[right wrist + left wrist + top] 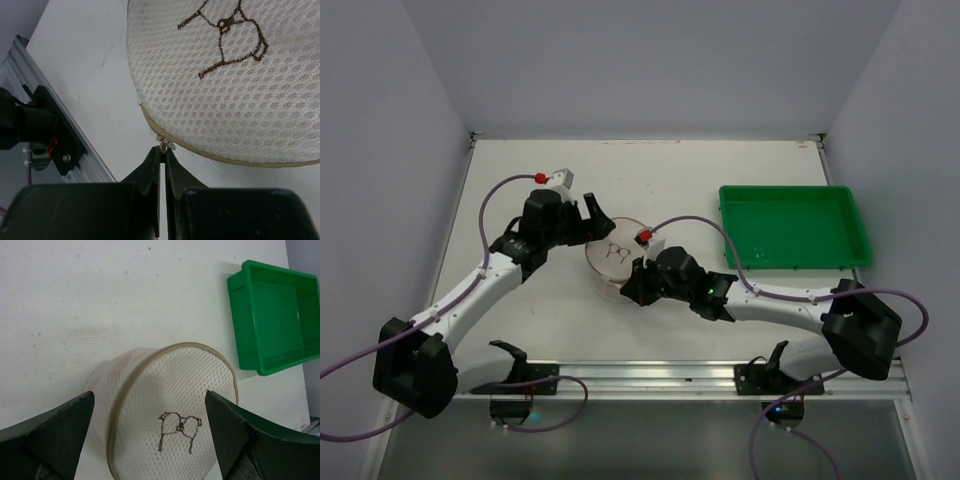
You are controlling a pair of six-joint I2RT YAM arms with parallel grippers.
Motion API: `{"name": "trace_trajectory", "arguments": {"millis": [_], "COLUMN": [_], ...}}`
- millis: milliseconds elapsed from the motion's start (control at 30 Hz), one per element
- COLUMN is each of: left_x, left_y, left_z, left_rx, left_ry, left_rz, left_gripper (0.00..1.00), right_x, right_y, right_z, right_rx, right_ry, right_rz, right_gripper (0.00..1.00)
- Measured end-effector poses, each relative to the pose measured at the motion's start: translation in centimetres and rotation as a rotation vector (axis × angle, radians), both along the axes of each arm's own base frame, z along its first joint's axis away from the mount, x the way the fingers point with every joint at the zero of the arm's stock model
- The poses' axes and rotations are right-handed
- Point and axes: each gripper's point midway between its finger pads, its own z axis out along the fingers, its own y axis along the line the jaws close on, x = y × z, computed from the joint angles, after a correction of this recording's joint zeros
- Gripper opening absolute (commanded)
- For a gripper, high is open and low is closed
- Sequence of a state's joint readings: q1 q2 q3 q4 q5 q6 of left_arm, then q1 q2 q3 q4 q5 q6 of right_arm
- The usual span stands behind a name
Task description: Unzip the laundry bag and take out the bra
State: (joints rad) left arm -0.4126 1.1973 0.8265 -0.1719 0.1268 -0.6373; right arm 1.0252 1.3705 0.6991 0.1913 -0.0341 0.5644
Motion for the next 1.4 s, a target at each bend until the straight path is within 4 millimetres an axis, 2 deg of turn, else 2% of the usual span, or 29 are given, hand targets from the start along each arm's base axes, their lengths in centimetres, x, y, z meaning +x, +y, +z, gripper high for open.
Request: {"name": "trace_trajectory", "arguments": {"millis": [100, 267, 400, 500, 633, 733, 767, 833, 867, 933, 1267, 1400], "left_x": [-1.2, -5.8, -8.3, -9.3, -9.4, -9.6, -9.6, -9.7, -9.6, -9.5, -8.8, -8.0], "left_y": [0.8, 3.0, 2.8, 2.1, 0.2, -1.1, -1.4, -2.0, -2.1, -2.3, -3.3, -3.8], "left_z": [-0.1, -1.6, -3.5, -4.8, -4.9, -5.3, -5.4, -5.6, -5.5, -5.2, -3.5, -3.2], "left_rx": [-0.007, -0.055, -0.111, -0.138, -0.181, -0.193, -0.195, -0.201, -0.204, -0.214, -0.201, -0.136], "left_ry": [0.016, 0.047, 0.098, 0.152, 0.177, 0.199, 0.206, 0.213, 0.211, 0.202, 0.155, 0.139], "left_rz": [0.036, 0.109, 0.118, 0.108, 0.073, 0.049, 0.043, 0.035, 0.032, 0.027, -0.018, -0.068], "left_gripper": [0.95, 0.93, 0.88, 0.84, 0.72, 0.50, 0.36, 0.22, 0.10, 0.00, 0.00, 0.00], "right_x": [0.6, 1.1, 1.1, 1.1, 1.2, 1.2, 1.2, 1.1, 1.0, 0.7, 0.0, -0.2], "right_y": [1.4, 2.6, 2.8, 2.9, 3.0, 3.0, 3.0, 2.9, 2.8, 2.3, -1.7, -2.3], "right_z": [0.4, 0.4, 0.1, -0.1, -0.1, -0.1, -0.1, -0.2, -0.3, -0.4, 0.5, 0.3], "right_rx": [0.022, 0.042, 0.046, 0.047, 0.050, 0.051, 0.050, 0.049, 0.046, 0.042, 0.040, 0.036], "right_ry": [0.026, 0.058, 0.073, 0.080, 0.084, 0.084, 0.084, 0.084, 0.085, 0.087, 0.028, 0.021], "right_rz": [-0.013, -0.030, -0.036, -0.038, -0.041, -0.042, -0.042, -0.042, -0.042, -0.043, -0.101, -0.107], "right_gripper": [0.00, 0.00, 0.00, 0.00, 0.00, 0.00, 0.00, 0.00, 0.00, 0.00, 0.00, 0.00]}}
